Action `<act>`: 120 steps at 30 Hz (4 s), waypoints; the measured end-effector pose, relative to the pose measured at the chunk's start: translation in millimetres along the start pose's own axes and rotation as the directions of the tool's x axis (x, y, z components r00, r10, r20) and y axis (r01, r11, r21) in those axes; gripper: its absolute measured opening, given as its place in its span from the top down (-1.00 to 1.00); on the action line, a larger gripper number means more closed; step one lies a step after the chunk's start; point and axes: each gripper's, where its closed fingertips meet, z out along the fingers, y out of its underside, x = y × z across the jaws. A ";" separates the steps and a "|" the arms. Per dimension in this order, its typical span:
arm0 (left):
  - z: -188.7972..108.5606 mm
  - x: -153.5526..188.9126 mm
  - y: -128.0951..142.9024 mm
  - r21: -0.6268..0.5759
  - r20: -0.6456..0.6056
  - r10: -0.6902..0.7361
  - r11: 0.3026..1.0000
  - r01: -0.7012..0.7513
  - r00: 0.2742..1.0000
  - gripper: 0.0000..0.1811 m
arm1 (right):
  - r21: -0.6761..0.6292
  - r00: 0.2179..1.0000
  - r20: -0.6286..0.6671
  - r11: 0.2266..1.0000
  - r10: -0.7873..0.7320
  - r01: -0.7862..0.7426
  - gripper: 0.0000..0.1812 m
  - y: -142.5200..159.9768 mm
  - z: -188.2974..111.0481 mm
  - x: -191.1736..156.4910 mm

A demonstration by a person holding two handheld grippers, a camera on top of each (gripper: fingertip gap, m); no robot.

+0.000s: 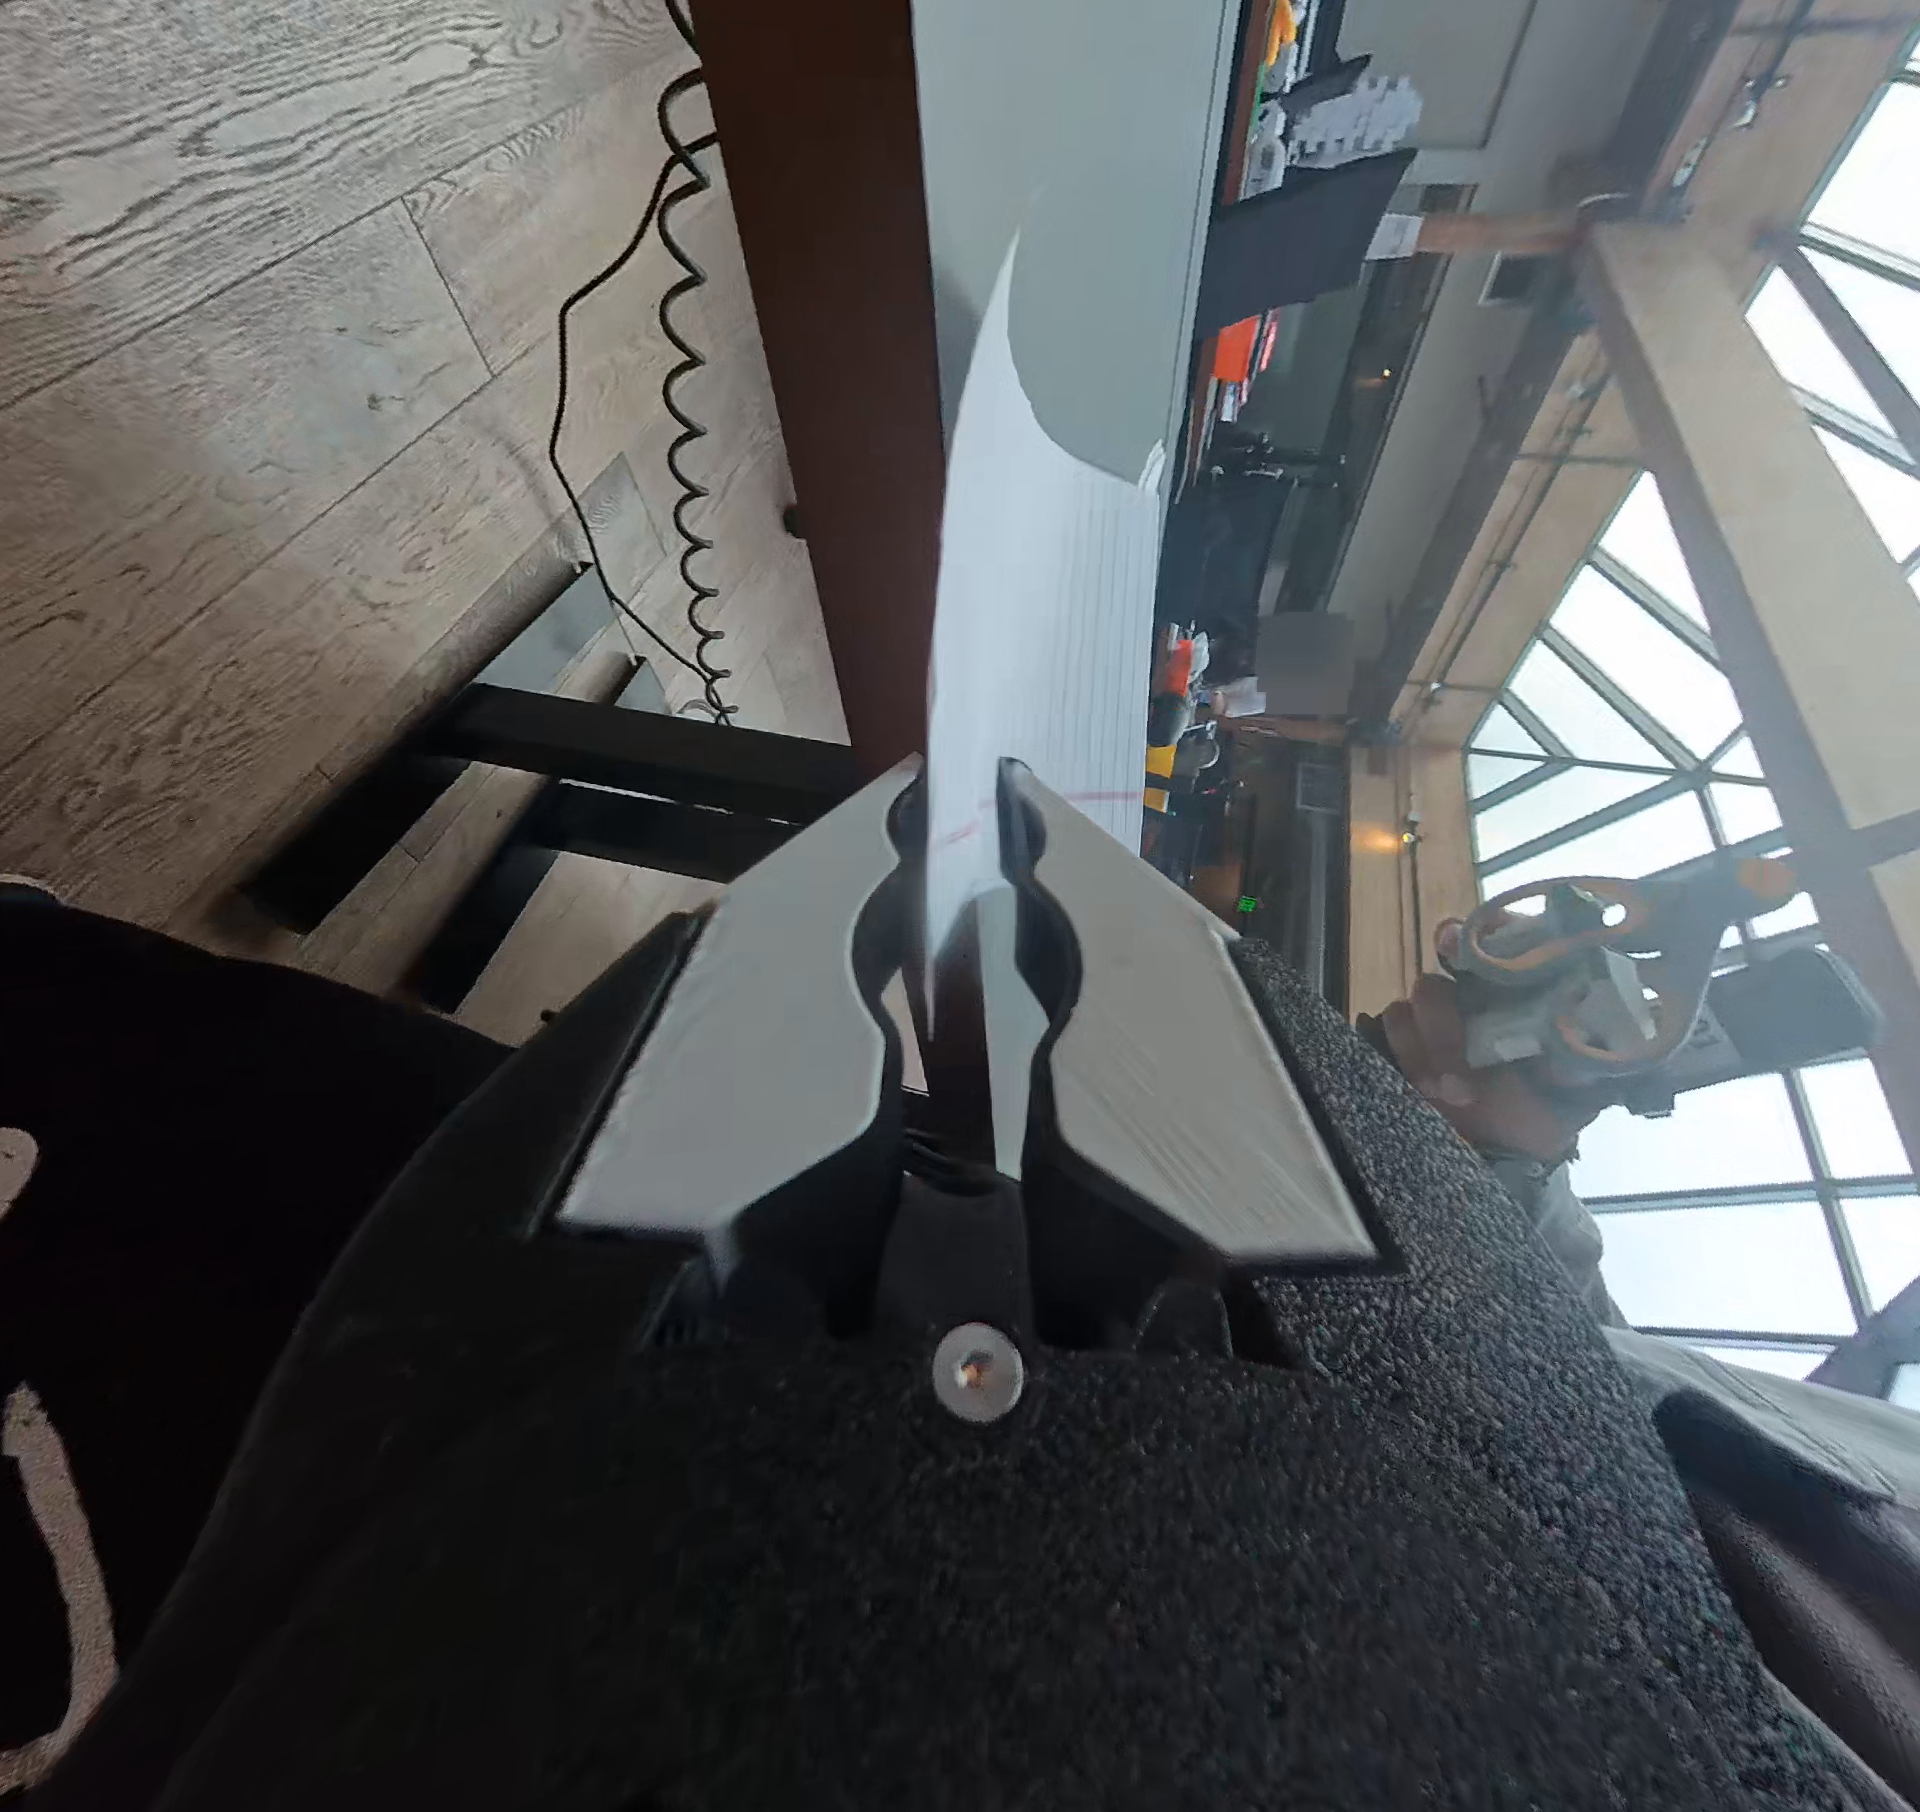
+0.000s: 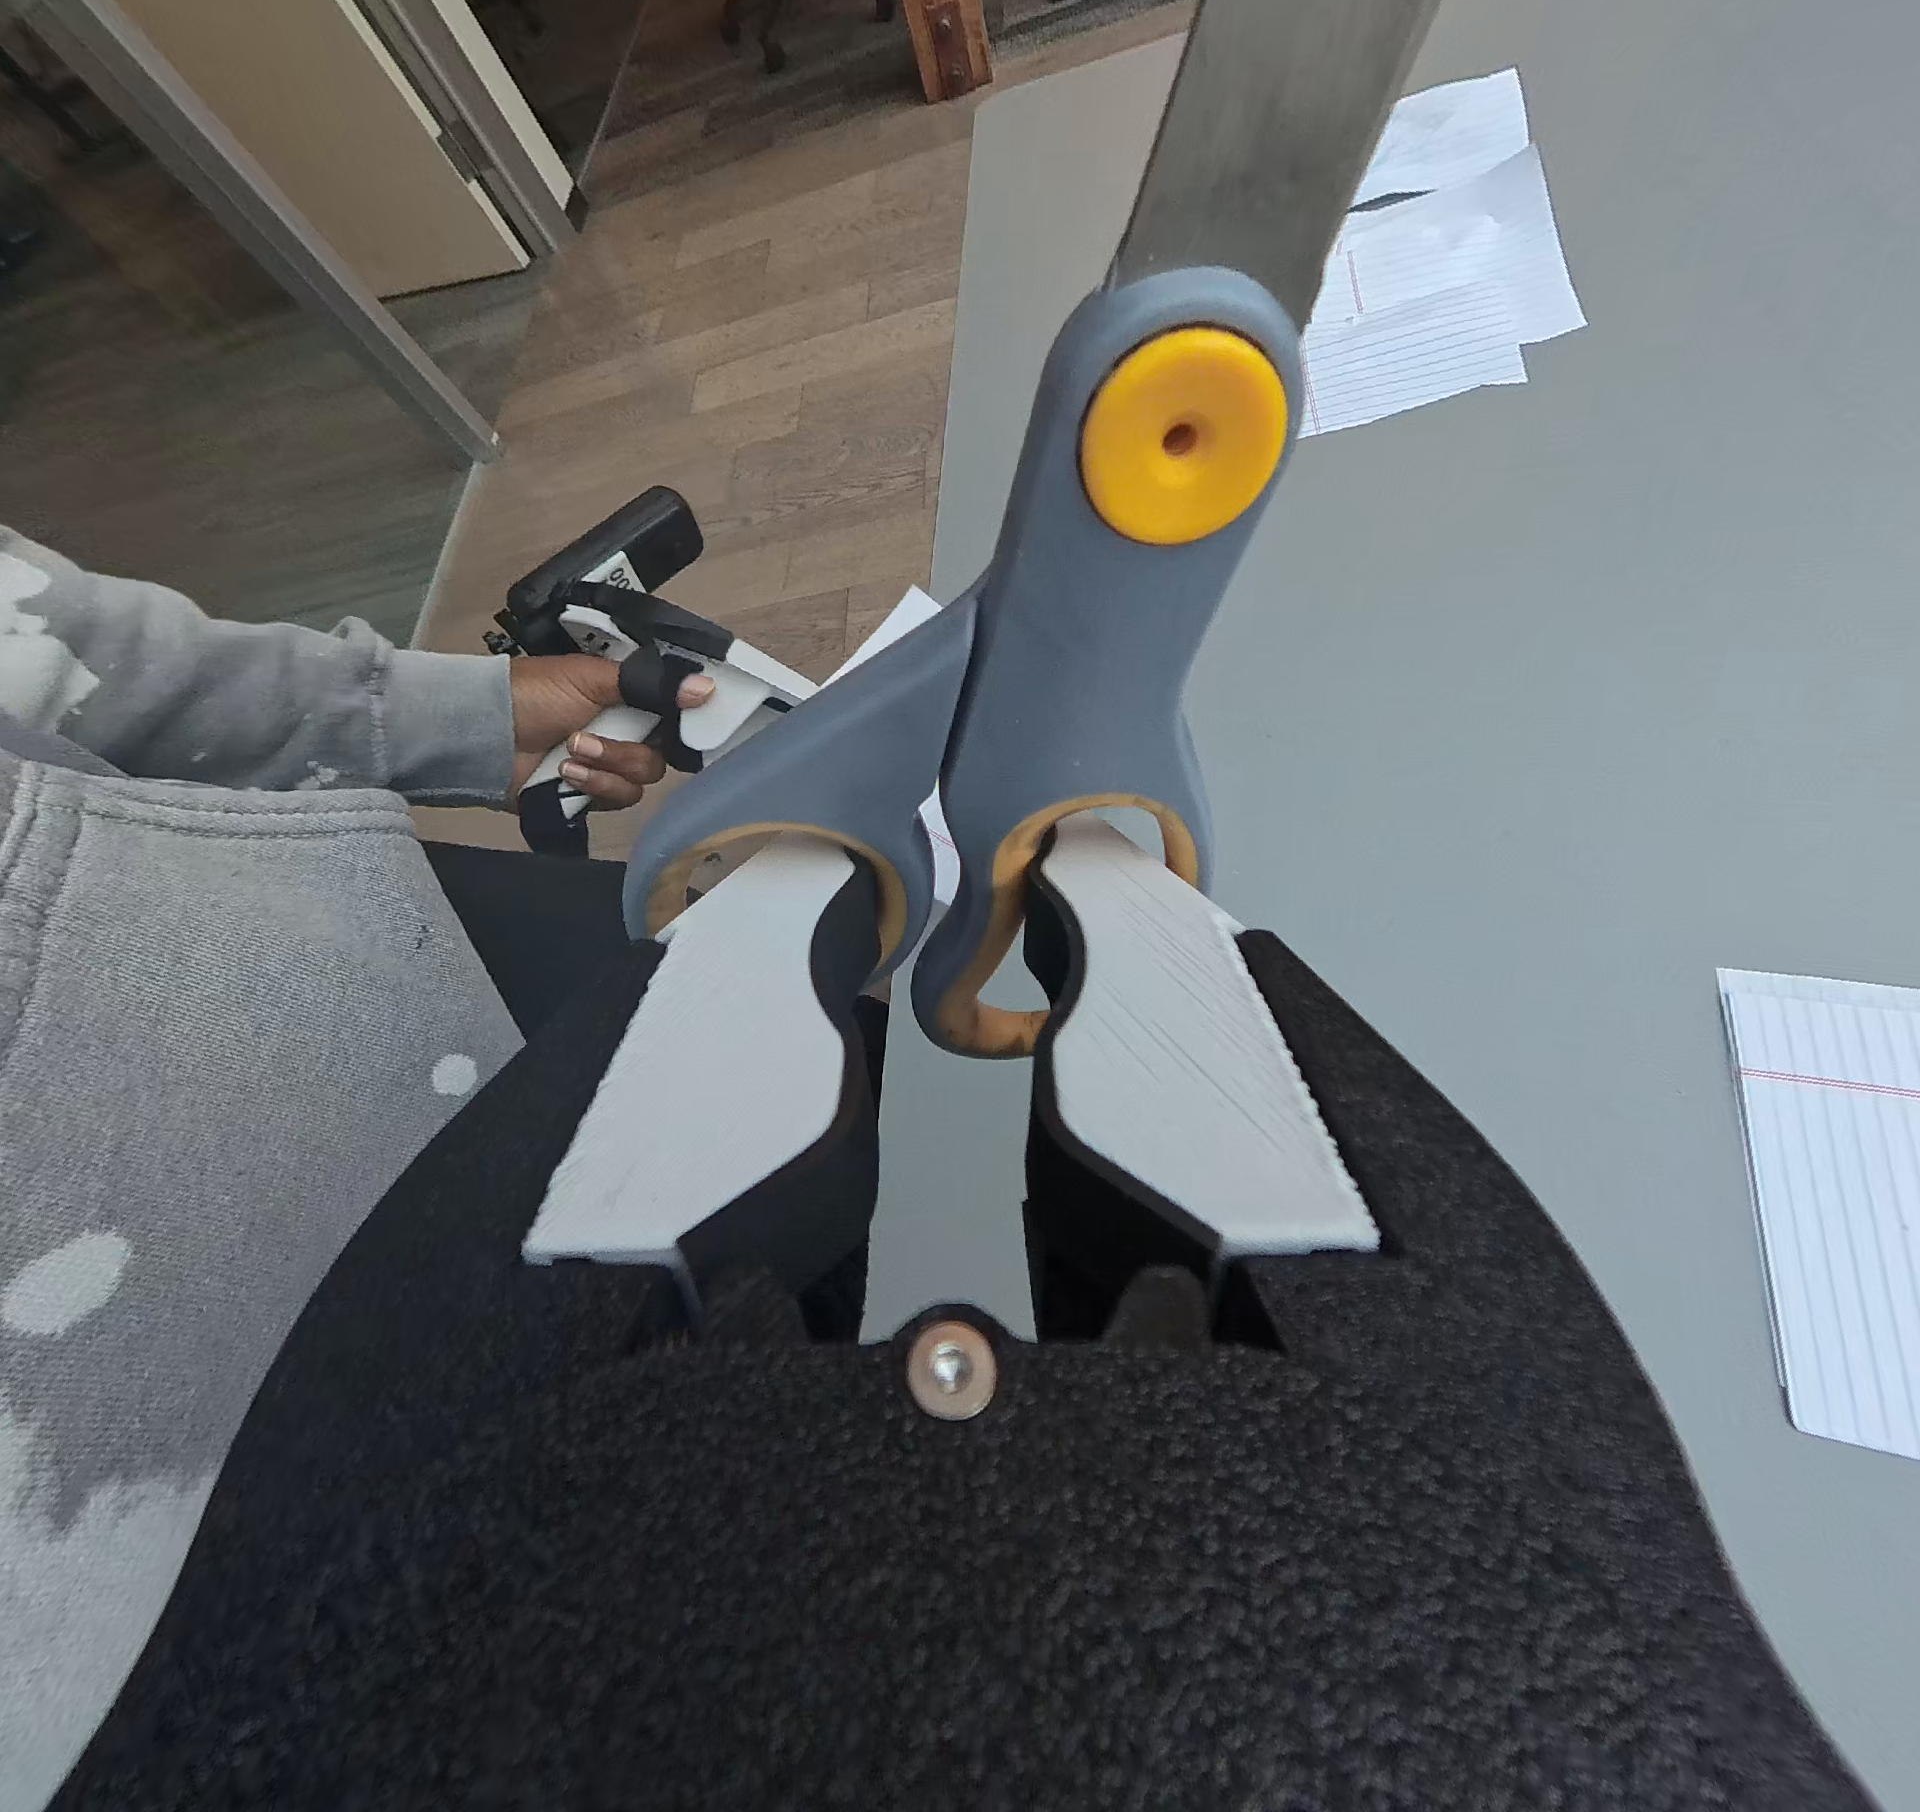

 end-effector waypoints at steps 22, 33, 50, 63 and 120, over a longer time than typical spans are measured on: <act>51.3 -10.4 7.2 -0.158 0.009 -0.143 0.977 0.143 0.990 0.65 | -0.033 1.000 -0.017 0.999 -0.002 0.002 0.77 -3.7 4.5 1.0; -13.6 61.6 -12.8 -0.062 -0.076 0.045 0.997 -0.050 0.996 1.00 | 0.019 1.000 0.019 1.000 -0.003 0.003 0.78 -7.2 13.1 -4.2; 62.2 493.6 57.8 -0.146 -0.793 0.505 0.385 -0.911 0.340 1.00 | 0.378 0.977 -0.155 0.905 -0.147 0.196 0.77 -132.4 -84.7 -9.1; 76.8 648.8 149.1 0.095 -0.906 0.402 -0.104 -0.990 -0.129 1.00 | 0.493 0.956 -0.288 0.846 -0.060 0.202 0.75 -162.0 -138.0 -14.0; 60.6 655.9 102.2 0.133 -0.948 0.274 -0.127 -0.983 -0.164 1.00 | 0.338 0.917 -0.398 0.925 -0.024 0.171 0.54 -205.0 -99.5 -2.3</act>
